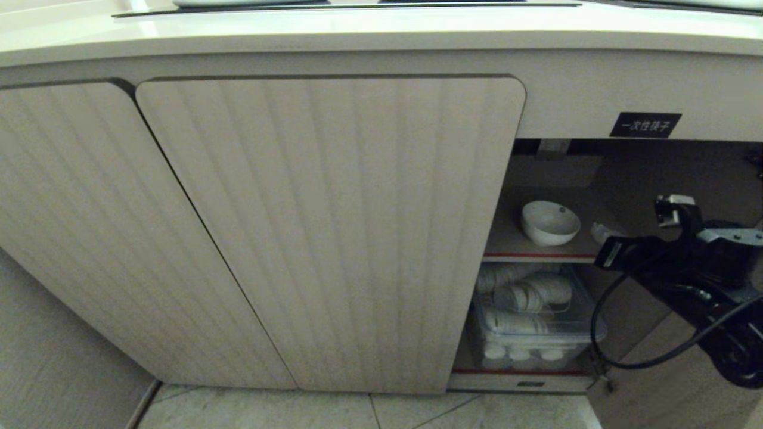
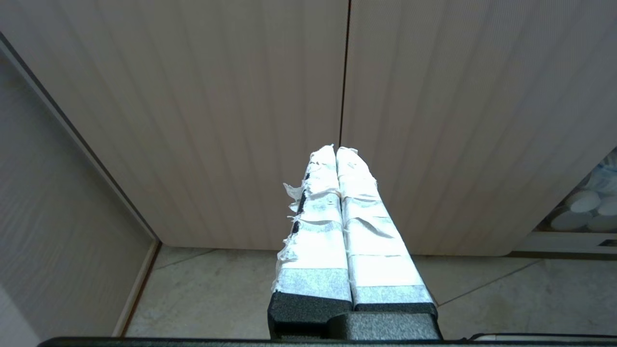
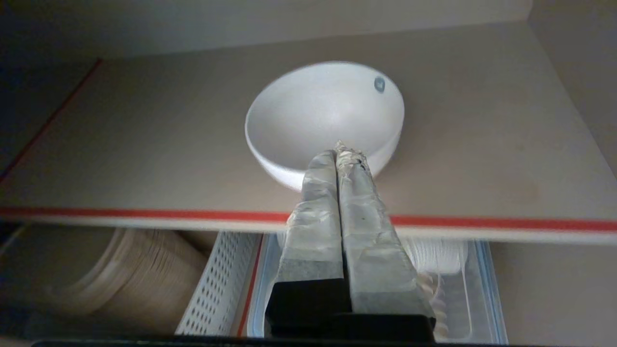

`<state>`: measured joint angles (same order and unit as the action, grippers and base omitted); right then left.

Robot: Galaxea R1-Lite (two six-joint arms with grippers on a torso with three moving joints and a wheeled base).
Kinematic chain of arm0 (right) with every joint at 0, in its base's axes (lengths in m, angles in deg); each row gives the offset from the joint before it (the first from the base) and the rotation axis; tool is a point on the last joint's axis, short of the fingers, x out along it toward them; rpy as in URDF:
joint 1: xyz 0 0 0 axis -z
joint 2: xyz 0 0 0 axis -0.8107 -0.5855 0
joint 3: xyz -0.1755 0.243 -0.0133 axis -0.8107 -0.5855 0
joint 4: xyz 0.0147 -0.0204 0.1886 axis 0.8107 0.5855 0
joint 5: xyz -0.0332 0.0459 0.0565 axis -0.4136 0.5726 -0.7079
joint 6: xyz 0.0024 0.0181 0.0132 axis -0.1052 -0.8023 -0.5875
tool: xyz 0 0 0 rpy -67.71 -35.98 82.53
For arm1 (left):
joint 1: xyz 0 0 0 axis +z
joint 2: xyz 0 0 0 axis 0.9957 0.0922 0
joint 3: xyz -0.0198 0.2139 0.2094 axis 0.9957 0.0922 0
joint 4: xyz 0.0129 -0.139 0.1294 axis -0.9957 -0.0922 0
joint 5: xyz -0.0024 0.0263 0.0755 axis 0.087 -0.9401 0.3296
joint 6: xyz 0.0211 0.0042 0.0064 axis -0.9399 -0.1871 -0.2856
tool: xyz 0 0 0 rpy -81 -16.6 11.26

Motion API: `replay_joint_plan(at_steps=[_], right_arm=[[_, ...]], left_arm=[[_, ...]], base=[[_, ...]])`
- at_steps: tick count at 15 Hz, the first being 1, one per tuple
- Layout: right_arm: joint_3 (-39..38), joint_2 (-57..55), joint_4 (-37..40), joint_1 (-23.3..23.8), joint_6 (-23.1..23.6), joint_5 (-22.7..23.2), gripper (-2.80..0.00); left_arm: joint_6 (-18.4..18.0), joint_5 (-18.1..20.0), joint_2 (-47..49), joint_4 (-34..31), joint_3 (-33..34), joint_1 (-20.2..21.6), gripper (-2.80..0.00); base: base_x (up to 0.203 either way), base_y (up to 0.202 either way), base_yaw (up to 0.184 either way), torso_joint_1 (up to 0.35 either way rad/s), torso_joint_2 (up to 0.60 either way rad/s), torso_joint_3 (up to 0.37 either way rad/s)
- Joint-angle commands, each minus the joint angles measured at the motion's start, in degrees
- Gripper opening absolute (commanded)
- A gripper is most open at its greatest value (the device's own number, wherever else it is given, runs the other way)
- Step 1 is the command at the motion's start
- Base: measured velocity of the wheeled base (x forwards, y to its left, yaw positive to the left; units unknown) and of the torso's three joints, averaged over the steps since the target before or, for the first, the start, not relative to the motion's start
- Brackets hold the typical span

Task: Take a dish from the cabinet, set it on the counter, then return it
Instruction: Take the bowl from the cabinet

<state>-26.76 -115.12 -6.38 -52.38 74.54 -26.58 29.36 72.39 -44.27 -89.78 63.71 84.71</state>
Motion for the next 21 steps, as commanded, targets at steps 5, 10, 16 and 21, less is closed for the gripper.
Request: replay_joint_plan(at_steps=[5,10,16,21], right_arm=[[2.12,-2.64,-1.62,0.38,-0.53,0.08,-2.8],[3.48,-2.64,-1.0,1.74,-2.75,0.16,-2.8],[3.92,-2.46,-1.18,1.74,-2.75,0.08,-2.8],[4.01,-2.42,-1.09,1.74,-2.66,0.08,-2.8]], left_arm=[[0.02,0.0,0.0,0.02,0.02,0.0,-2.8],[0.02,0.0,0.0,0.0,-0.06,0.0,-2.8],[0.02,0.0,0.0,0.0,0.02,0.0,-2.8],[0.02,0.0,0.0,0.0,-0.05,0.0,-2.8]], base=[[0.0,0.0,0.0,0.0,0.0,0.0],[0.0,0.0,0.0,0.0,0.0,0.0],[0.0,0.0,0.0,0.0,0.0,0.0],[0.0,0.0,0.0,0.0,0.0,0.0]])
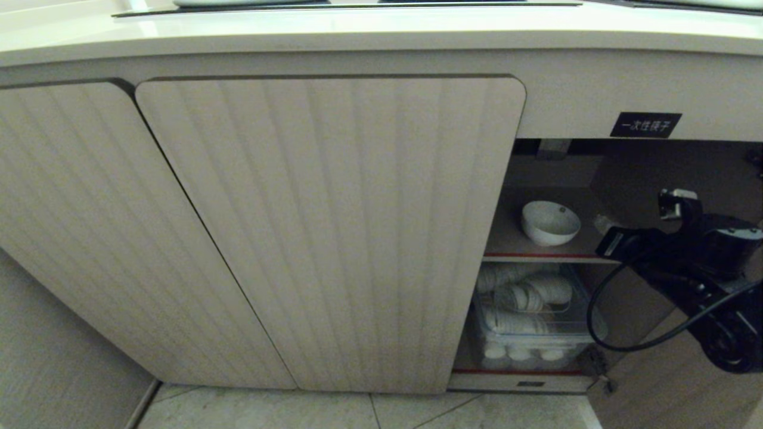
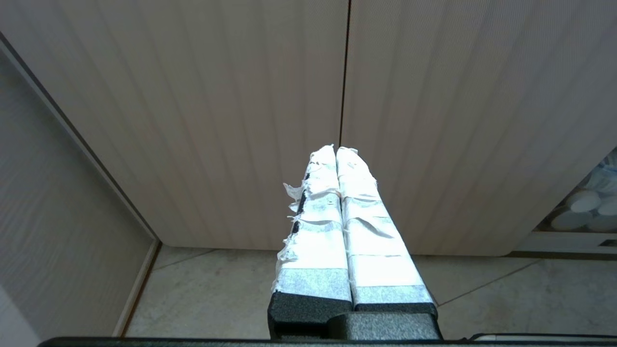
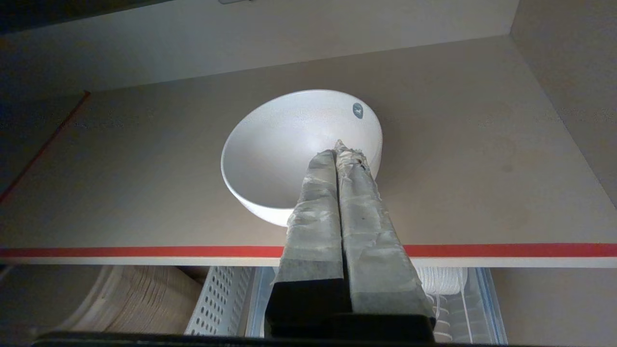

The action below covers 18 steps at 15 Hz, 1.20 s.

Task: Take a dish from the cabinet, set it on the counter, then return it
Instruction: Take the bowl from the cabinet

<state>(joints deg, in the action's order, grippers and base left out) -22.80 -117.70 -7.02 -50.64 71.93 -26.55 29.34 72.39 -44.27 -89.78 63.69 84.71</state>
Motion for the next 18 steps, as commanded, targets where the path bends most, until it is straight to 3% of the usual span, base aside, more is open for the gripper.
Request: replay_joint_plan(at_steps=[1,5,6,18], right_arm=[[0.29,0.2,-0.45,-0.01,-0.05,0.1,-2.8],[0.75,0.12,-0.01,-0.01,0.04,0.21,-2.8],[0.57,0.12,-0.09,-0.01,0.04,0.21,0.0],[-0.92,0.41,-1.37,-0.01,0.74,-0.14,0.0]], left_arm=[[0.04,0.0,0.0,0.0,0.04,0.0,-2.8],[0.04,0.0,0.0,0.01,0.03,0.0,-2.8],[0.04,0.0,0.0,0.01,-0.04,0.0,-2.8],[0.04,0.0,0.0,0.03,0.05,0.0,-2.8]], base=[[0.0,0.0,0.0,0.0,0.0,0.0],[0.0,0.0,0.0,0.0,0.0,0.0],[0.0,0.0,0.0,0.0,0.0,0.0],[0.0,0.0,0.0,0.0,0.0,0.0]])
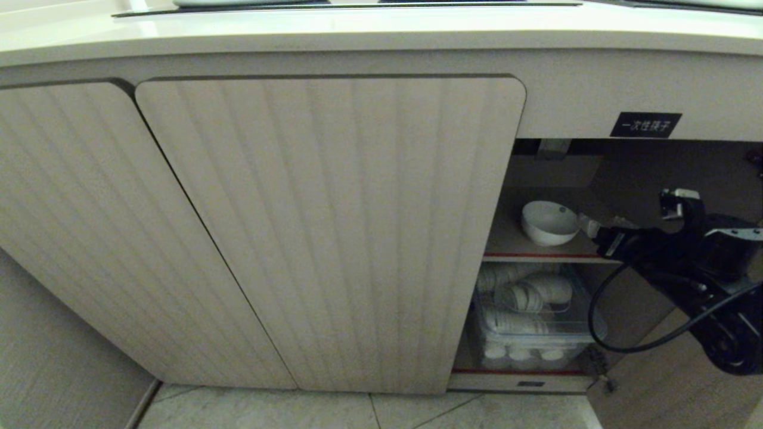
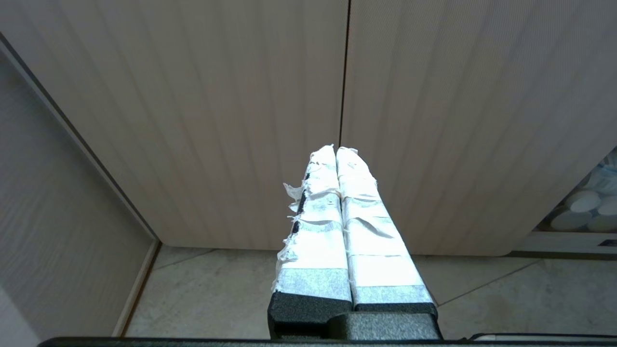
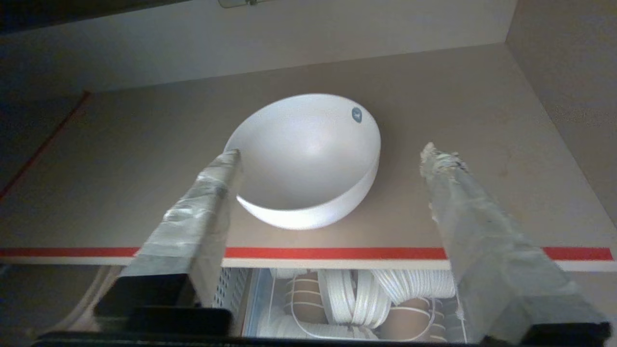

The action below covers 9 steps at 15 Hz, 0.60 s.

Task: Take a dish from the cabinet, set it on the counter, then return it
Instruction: Take the bowl from the cabinet

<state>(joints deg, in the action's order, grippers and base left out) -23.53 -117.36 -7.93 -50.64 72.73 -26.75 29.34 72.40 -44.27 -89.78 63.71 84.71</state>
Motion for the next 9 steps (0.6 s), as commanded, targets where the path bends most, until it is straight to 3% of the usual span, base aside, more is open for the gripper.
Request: replay_joint_plan(at_steps=[1,9], right_arm=[[-0.28,0.13,-0.51,-0.01,0.03,0.07,0.0],[-1.35,-0.05,-1.15,-1.24,0.07,0.07,0.0]], left_arm=[[0.04,-0.01,0.0,0.08,0.02,0.0,-2.8],[0.04,-0.01,0.0,0.0,-0.06,0.0,-2.8]], base=[[0.0,0.0,0.0,0.0,0.0,0.0],[0.0,0.0,0.0,0.0,0.0,0.0]])
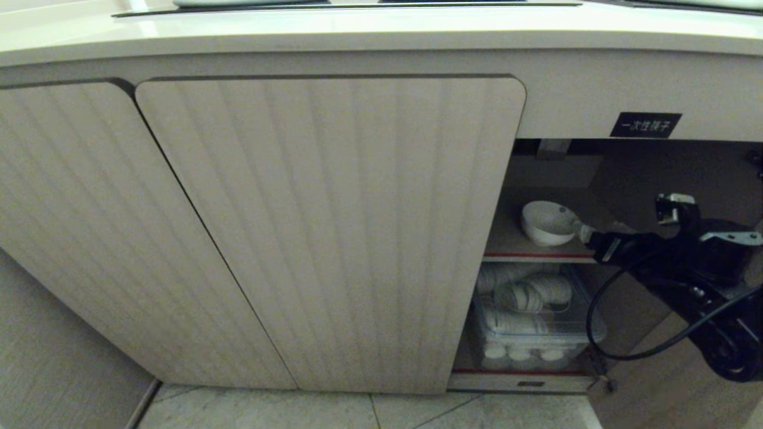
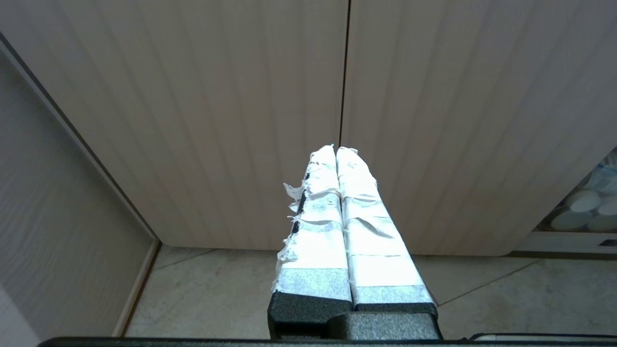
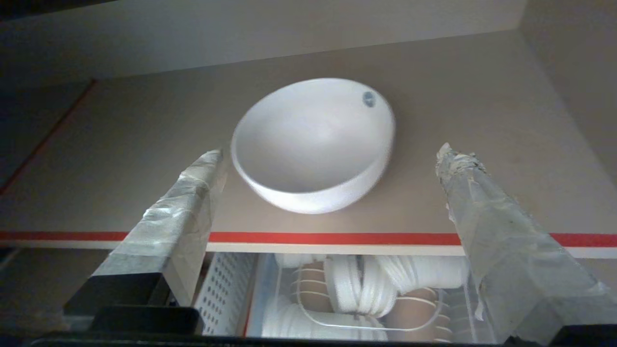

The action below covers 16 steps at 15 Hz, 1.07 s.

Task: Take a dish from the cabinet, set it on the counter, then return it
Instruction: Take the bowl from the cabinet

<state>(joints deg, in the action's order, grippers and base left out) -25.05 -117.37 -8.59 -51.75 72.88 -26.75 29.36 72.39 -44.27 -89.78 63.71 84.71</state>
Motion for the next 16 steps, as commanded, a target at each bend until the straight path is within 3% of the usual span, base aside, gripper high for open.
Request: replay_joint_plan(at_steps=[1,16], right_arm=[[0.28,0.05,-0.46,-0.13,-0.12,0.07,0.0],[2.81,0.05,1.3,-1.71,1.64,0.51,0.0]], left_arm=[[0.03,0.0,0.0,0.0,0.02,0.0,-2.8],[0.03,0.0,0.0,0.06,-0.06,0.0,-2.8]], base=[[0.0,0.0,0.0,0.0,0.0,0.0],[0.0,0.0,0.0,0.0,0.0,0.0]])
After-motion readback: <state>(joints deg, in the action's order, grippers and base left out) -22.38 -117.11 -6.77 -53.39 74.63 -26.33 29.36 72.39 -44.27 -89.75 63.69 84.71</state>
